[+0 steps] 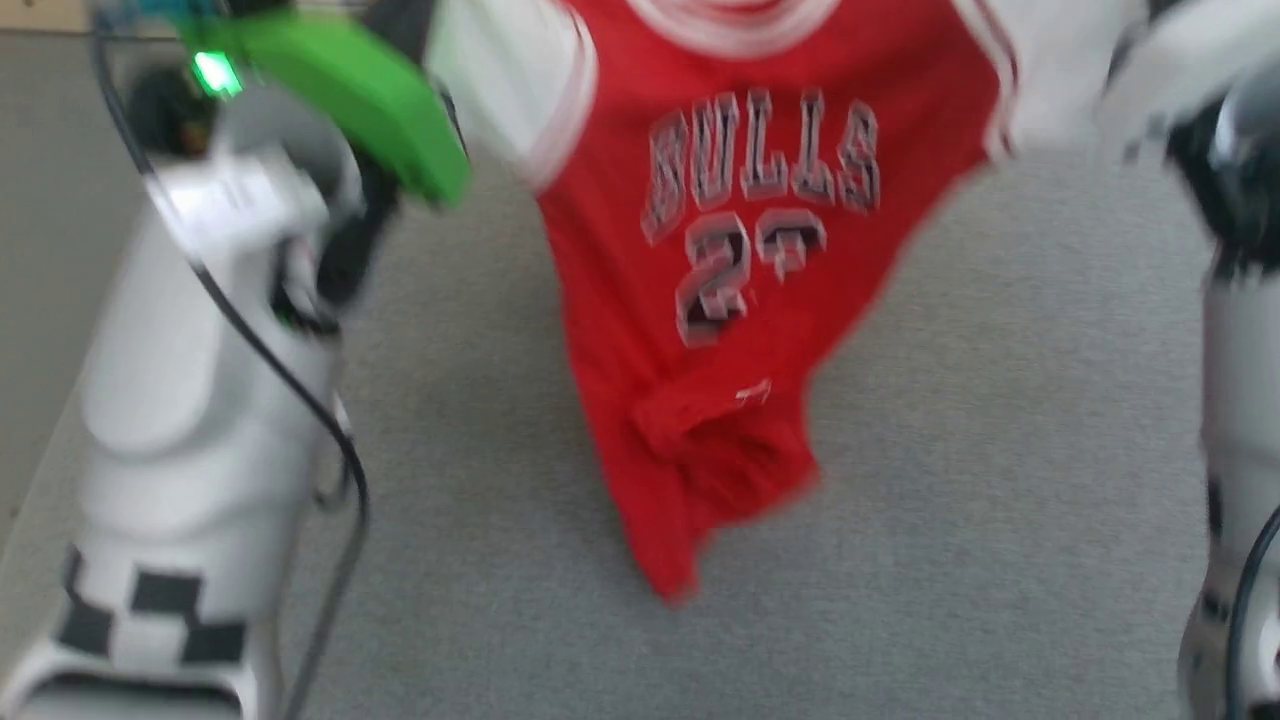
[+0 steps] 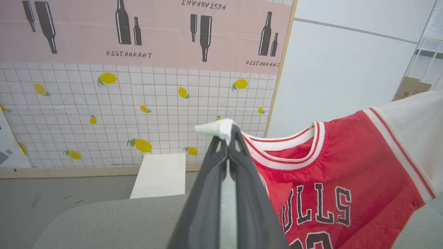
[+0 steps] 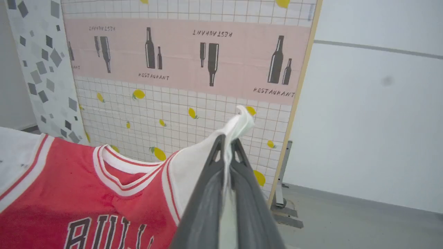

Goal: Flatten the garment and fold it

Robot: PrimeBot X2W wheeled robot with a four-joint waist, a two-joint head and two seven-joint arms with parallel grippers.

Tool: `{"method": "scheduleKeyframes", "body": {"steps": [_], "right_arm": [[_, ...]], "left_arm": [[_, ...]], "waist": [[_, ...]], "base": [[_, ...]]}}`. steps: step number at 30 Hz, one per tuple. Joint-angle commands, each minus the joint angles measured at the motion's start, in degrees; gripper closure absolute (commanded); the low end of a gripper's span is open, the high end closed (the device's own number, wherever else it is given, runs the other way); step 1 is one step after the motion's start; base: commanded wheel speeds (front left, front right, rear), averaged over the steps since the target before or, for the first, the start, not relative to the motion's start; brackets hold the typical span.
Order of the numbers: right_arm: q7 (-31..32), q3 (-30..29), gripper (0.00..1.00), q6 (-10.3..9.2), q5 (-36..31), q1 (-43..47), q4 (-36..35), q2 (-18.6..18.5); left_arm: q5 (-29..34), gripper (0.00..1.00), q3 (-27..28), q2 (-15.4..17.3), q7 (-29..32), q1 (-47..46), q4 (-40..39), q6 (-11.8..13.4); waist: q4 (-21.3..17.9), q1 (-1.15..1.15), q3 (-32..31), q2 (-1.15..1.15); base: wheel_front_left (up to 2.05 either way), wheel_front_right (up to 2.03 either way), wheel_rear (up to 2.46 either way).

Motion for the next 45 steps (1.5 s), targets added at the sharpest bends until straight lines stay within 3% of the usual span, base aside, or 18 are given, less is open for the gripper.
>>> {"method": "scheduleKeyframes", "body": {"steps": [1,6,11,15,24,32,38,45], "right_arm": [[-0.4,0.8,1.00,-0.08,-0.9,-3.5,1.3,-0.5],[-1.7,3.1,1.00,-0.08,-3.4,-16.0,8.8,-0.1],[-3.5,3.0,1.00,-0.08,-6.4,-24.9,16.3,0.6],[-3.6,1.3,1.00,-0.08,-9.4,-29.8,21.5,1.6],[-4.5,-1.8,1.00,-0.08,-14.8,-37.3,27.4,2.7],[-9.5,-3.5,1.00,-0.08,-21.1,-43.0,27.6,2.9],[-18.3,-1.0,1.00,-0.08,-26.2,-48.5,26.4,0.9],[-27.4,2.7,1.00,-0.08,-33.5,-52.8,25.8,-2.9]], "left_arm": [[0.7,1.00,0.4,0.7,0.7,-3.5,1.5,0.3],[1.7,1.00,1.0,2.2,3.7,-15.0,8.1,0.7],[2.0,1.00,2.9,1.8,2.7,-24.0,12.1,2.9],[2.0,1.00,3.8,1.2,2.4,-29.4,15.1,4.6],[3.2,1.00,2.9,1.0,1.1,-37.3,18.3,4.7],[3.6,1.00,4.8,-0.6,-10.9,-42.8,18.3,5.0],[2.6,1.00,6.1,-2.8,-21.0,-48.5,19.2,3.3],[1.9,1.00,7.5,-2.1,-29.2,-51.9,21.7,0.0]], "waist": [[-2.0,0.00,-0.7,0.00],[-3.6,0.00,-0.4,0.00],[-4.9,0.00,1.0,0.00],[-5.9,0.00,3.1,0.00],[-7.4,0.00,12.1,0.00],[-8.2,0.00,21.8,0.00],[-7.3,0.00,29.2,0.00],[-5.1,0.00,36.3,0.00]], "base": [[0.00,0.00,0.00],[0.00,0.00,0.00],[0.00,0.00,0.00],[0.00,0.00,0.00],[0.00,0.00,0.00],[0.00,0.00,0.00],[0.00,0.00,0.00],[0.00,0.00,0.00]]}}
